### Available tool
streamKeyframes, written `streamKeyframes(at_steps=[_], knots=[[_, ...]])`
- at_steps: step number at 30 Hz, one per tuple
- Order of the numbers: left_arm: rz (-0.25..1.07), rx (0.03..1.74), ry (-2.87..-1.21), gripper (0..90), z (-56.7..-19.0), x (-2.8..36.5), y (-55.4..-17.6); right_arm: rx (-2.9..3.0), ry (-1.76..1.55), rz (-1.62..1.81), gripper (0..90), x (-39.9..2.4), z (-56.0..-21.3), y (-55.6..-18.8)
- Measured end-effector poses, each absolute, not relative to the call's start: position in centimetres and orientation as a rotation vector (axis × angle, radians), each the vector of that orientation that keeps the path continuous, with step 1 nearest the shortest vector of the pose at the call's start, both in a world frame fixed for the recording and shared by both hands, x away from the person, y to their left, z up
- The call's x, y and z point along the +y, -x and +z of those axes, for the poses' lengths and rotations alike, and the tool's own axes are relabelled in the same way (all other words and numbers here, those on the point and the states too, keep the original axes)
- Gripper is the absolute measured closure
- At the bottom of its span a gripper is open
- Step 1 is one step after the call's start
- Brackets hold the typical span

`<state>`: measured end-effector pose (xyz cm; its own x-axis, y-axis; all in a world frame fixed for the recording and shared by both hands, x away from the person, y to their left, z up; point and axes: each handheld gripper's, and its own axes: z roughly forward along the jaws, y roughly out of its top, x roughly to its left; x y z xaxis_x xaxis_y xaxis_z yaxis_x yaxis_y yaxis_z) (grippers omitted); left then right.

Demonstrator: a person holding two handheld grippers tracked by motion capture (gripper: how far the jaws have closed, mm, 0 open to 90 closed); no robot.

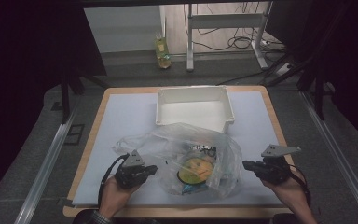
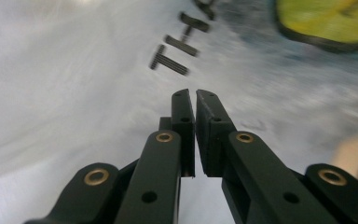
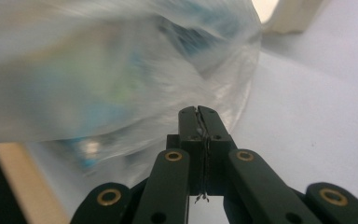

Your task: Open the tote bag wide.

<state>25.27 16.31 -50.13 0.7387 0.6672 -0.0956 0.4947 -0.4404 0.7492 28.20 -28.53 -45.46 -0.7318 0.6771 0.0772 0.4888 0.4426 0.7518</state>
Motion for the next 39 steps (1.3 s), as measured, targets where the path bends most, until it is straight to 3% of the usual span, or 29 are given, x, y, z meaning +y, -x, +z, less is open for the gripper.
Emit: streamKeyframes(at_steps=[6,9,15,22,27,33,39], knots=[[0.255,0.827,-2.116,85.6,-47.8,16.9,-22.8,2.452,-0.985,1.240,87.0,-28.5,-42.6,-26.9],[0.267,0.779,-2.093,85.3,-44.9,17.1,-22.3,2.455,-0.953,1.299,86.7,-28.0,-40.3,-26.7],[0.277,0.804,-2.025,83.4,-41.3,15.4,-24.9,2.472,-0.901,1.316,85.5,-25.6,-38.8,-27.7],[0.331,0.956,-2.061,86.9,-45.6,14.3,-29.6,2.490,-0.933,1.217,88.0,-24.2,-41.9,-30.0],[0.231,1.000,-2.150,88.0,-50.3,13.4,-31.5,2.530,-1.038,1.152,88.6,-24.5,-46.6,-32.0],[0.195,0.973,-2.216,87.9,-52.4,12.0,-32.3,2.590,-1.104,1.065,88.7,-24.5,-50.2,-32.8],[0.227,0.959,-2.230,87.3,-52.9,11.4,-33.1,2.637,-1.102,0.979,88.8,-24.5,-51.4,-32.2]])
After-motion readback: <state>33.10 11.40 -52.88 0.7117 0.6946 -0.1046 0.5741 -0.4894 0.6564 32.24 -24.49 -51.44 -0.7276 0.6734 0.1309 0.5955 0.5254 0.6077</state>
